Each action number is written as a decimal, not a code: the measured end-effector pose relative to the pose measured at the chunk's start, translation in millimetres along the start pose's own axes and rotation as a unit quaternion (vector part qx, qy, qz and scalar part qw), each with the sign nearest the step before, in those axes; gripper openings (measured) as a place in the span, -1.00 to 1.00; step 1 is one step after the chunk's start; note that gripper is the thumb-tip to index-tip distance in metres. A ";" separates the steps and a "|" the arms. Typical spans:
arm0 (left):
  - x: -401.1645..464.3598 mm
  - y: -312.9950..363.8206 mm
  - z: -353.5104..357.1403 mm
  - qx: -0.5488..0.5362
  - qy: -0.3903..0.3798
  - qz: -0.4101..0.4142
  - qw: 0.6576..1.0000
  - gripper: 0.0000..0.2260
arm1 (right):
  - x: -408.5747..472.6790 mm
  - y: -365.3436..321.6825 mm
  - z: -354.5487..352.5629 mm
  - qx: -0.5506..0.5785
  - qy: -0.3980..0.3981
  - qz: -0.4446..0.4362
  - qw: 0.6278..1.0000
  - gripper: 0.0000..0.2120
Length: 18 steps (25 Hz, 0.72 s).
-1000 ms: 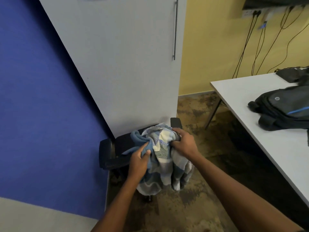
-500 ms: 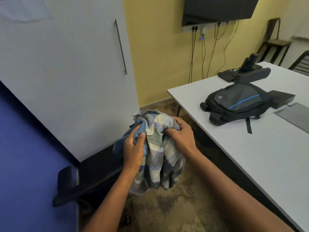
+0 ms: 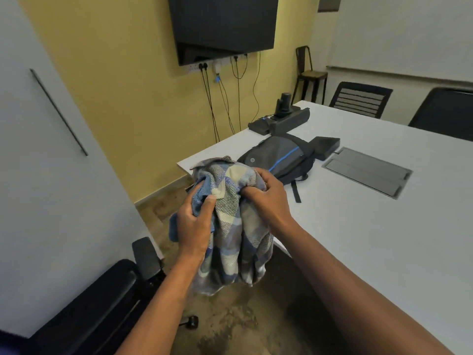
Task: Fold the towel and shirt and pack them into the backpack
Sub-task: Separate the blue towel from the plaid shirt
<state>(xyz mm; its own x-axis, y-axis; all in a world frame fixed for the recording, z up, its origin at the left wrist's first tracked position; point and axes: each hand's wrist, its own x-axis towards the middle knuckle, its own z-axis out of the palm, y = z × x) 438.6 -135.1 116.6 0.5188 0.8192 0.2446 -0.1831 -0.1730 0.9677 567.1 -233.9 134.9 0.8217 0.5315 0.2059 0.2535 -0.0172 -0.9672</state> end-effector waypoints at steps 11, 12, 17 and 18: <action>47.8 10.5 201.1 -0.030 -0.147 0.056 0.987 -0.54 | 77.8 11.8 -173.3 -0.019 0.150 -0.033 0.988 -0.63; 52.1 10.9 217.3 -0.033 -0.162 0.060 0.984 -0.54 | 84.2 12.5 -187.0 -0.023 0.165 -0.038 0.985 -0.64; 77.0 1.0 282.2 -0.047 -0.235 0.055 0.969 -0.57 | 118.9 25.4 -238.7 -0.042 0.222 -0.039 0.973 -0.62; 84.6 -5.4 295.2 -0.047 -0.251 0.052 0.965 -0.56 | 126.9 31.4 -247.6 -0.051 0.231 -0.034 0.971 -0.61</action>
<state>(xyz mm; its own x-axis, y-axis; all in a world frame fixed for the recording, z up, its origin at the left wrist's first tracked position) 730.0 -226.3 149.9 0.8288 0.4278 0.3607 -0.3185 -0.1693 0.9327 805.7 -376.7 167.4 0.9369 0.0989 0.3353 0.3441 -0.0911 -0.9345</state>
